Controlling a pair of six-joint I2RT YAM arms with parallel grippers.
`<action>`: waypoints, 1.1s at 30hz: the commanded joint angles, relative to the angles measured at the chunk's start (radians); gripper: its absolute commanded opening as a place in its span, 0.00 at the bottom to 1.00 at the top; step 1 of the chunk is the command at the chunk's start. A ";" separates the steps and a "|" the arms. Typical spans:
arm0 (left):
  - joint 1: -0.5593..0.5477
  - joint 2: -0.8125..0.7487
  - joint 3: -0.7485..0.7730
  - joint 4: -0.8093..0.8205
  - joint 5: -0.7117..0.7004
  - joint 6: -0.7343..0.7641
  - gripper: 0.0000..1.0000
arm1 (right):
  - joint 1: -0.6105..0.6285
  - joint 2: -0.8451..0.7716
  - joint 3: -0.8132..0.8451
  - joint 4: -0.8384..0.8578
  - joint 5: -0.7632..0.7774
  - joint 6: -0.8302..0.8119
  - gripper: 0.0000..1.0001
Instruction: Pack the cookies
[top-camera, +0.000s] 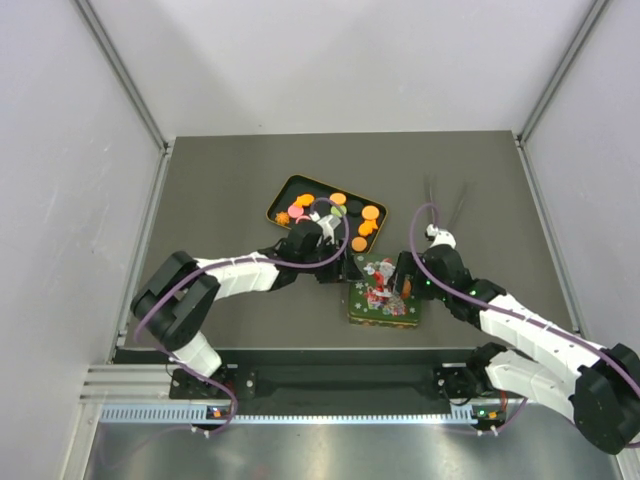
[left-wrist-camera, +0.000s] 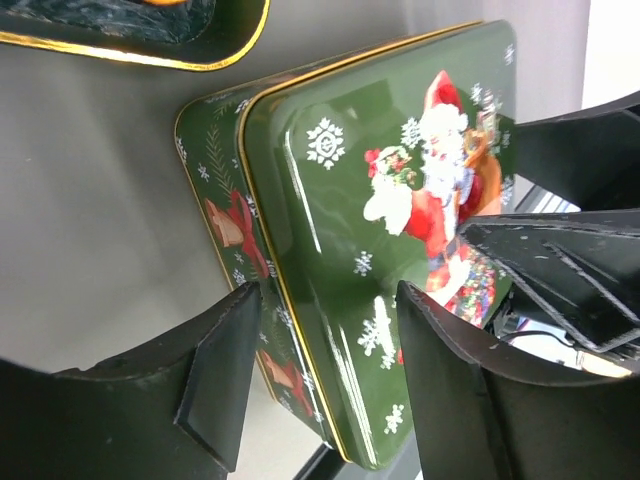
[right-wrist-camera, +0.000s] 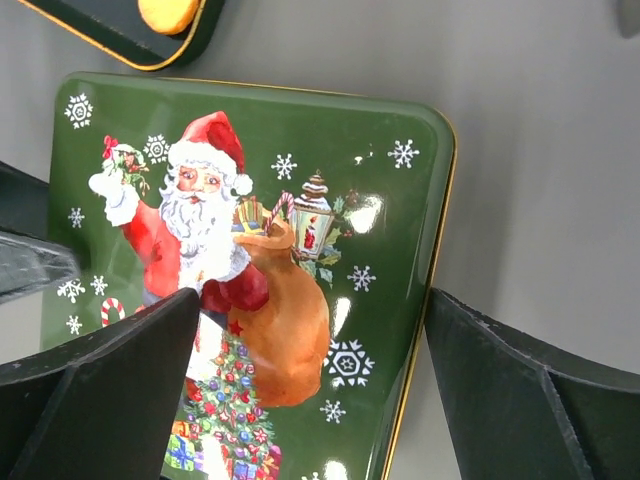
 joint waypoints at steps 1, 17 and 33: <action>0.012 -0.092 0.009 -0.022 0.013 0.031 0.62 | 0.015 -0.007 -0.006 0.039 -0.037 0.015 0.95; 0.029 -0.255 -0.147 -0.087 0.093 0.009 0.72 | 0.008 0.014 0.009 0.046 -0.057 0.015 0.96; 0.020 -0.192 -0.285 0.192 0.254 -0.106 0.72 | 0.008 0.042 0.023 0.049 -0.061 0.011 0.96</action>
